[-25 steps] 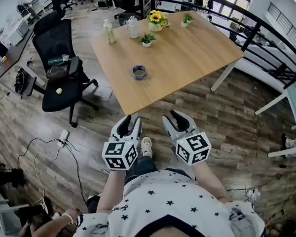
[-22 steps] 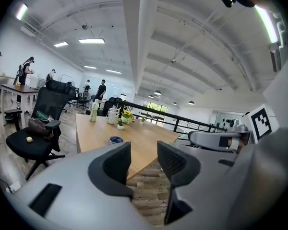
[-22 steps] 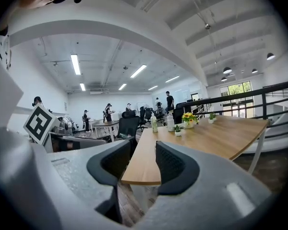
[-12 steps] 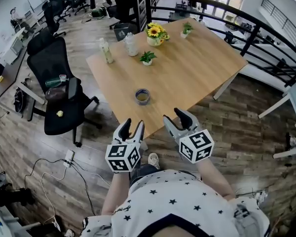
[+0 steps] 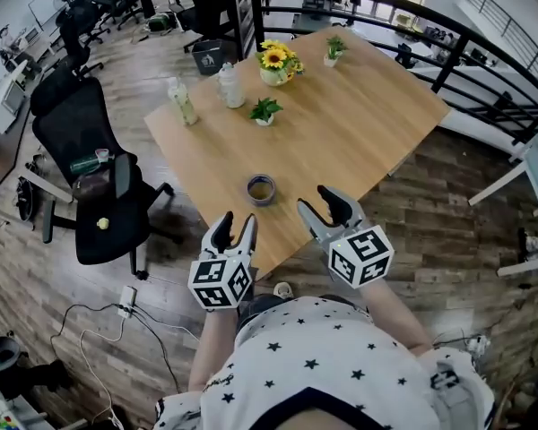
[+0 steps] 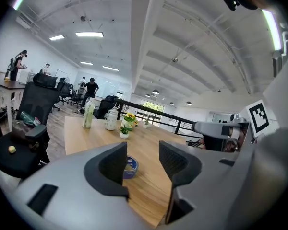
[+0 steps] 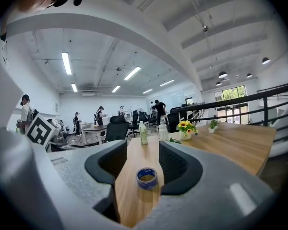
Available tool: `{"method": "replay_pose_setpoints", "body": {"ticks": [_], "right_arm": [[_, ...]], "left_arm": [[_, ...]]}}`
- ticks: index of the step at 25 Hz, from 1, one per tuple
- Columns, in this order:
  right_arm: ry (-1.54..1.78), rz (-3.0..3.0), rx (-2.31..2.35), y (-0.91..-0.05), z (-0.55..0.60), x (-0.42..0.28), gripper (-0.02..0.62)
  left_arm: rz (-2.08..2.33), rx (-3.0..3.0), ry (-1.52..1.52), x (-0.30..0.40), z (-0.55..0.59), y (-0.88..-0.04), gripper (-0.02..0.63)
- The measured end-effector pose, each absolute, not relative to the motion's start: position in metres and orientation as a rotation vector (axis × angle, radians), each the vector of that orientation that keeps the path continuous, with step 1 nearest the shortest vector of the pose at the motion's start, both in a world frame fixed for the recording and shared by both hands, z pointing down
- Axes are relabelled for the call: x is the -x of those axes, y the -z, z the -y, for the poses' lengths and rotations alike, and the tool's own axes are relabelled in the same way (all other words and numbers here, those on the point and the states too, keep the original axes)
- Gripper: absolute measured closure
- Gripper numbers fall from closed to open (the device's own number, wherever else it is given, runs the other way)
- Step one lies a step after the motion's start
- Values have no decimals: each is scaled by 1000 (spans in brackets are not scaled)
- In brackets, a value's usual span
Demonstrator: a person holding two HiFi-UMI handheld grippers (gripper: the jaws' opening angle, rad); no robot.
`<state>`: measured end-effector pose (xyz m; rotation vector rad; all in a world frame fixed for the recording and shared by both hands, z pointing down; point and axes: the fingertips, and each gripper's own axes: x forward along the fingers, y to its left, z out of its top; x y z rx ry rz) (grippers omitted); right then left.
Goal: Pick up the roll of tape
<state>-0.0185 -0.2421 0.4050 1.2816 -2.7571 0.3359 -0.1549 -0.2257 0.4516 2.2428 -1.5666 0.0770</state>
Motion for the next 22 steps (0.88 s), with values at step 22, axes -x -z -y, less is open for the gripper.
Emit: {"method": "replay_pose_setpoints", "body": {"ticks": [22], "right_arm": [[-435, 2732, -1290, -432, 325, 31, 405]], "left_arm": [[1508, -2161, -184, 175, 311, -518, 419]]}}
